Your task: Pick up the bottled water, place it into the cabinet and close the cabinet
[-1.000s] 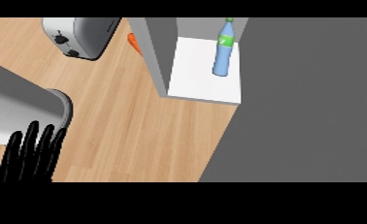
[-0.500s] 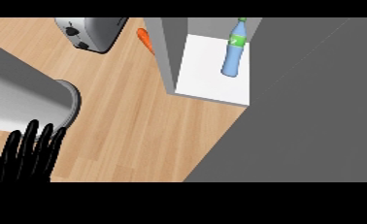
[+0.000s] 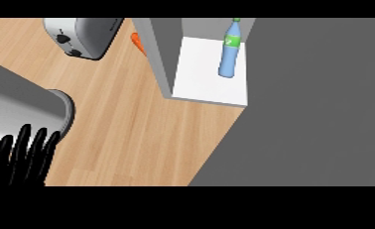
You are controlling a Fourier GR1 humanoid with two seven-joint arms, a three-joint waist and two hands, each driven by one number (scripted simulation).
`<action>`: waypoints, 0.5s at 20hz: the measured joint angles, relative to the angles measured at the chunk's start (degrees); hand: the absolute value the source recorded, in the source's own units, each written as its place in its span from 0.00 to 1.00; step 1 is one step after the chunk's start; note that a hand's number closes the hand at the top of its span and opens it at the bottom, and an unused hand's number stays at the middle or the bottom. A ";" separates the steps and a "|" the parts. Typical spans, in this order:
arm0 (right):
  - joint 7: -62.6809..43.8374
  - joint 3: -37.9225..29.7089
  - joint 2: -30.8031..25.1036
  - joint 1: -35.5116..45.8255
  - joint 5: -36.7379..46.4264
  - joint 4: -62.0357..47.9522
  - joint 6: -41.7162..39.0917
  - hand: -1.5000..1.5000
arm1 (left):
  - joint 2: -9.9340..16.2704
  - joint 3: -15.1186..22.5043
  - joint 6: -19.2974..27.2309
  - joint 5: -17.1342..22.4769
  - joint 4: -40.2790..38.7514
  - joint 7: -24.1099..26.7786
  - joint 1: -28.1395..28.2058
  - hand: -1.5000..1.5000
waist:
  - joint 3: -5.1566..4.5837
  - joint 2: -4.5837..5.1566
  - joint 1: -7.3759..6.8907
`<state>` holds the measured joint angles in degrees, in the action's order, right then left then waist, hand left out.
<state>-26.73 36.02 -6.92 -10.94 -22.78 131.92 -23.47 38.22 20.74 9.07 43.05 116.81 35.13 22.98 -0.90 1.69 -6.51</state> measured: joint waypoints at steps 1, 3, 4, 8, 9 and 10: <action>0.47 -0.89 0.19 -0.01 -0.25 -0.29 0.84 1.00 | 0.13 -0.21 -0.06 0.12 0.03 0.01 0.19 0.00 | 0.01 -0.03 0.10; 1.27 -3.96 0.46 0.69 -0.35 -1.11 2.68 1.00 | 0.19 -0.29 -0.26 0.16 -0.06 0.08 0.45 0.00 | 0.09 0.12 0.20; 1.76 -6.17 0.69 1.27 -0.58 -2.17 3.92 1.00 | 0.30 -0.35 -0.41 0.25 0.14 0.06 0.55 0.00 | 0.16 0.23 0.11; 2.92 -11.76 3.06 7.03 -0.56 -8.77 10.95 1.00 | 0.38 -0.36 -1.21 0.60 0.16 -0.01 0.39 0.00 | 0.34 0.49 -0.59; 3.06 -12.38 3.88 9.12 -0.16 -10.73 13.50 1.00 | 0.56 -0.42 -1.50 0.57 0.04 0.01 0.41 0.00 | 0.36 0.51 -0.94; 3.15 -12.91 4.52 11.56 0.04 -12.74 15.83 1.00 | 0.58 -0.59 -1.73 0.80 -0.08 -0.05 0.22 0.00 | 0.38 0.51 -1.14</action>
<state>-23.58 23.11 -2.41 0.62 -22.74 119.18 -7.64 38.80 20.16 7.35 43.84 116.73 35.08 23.20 -0.51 2.20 -7.65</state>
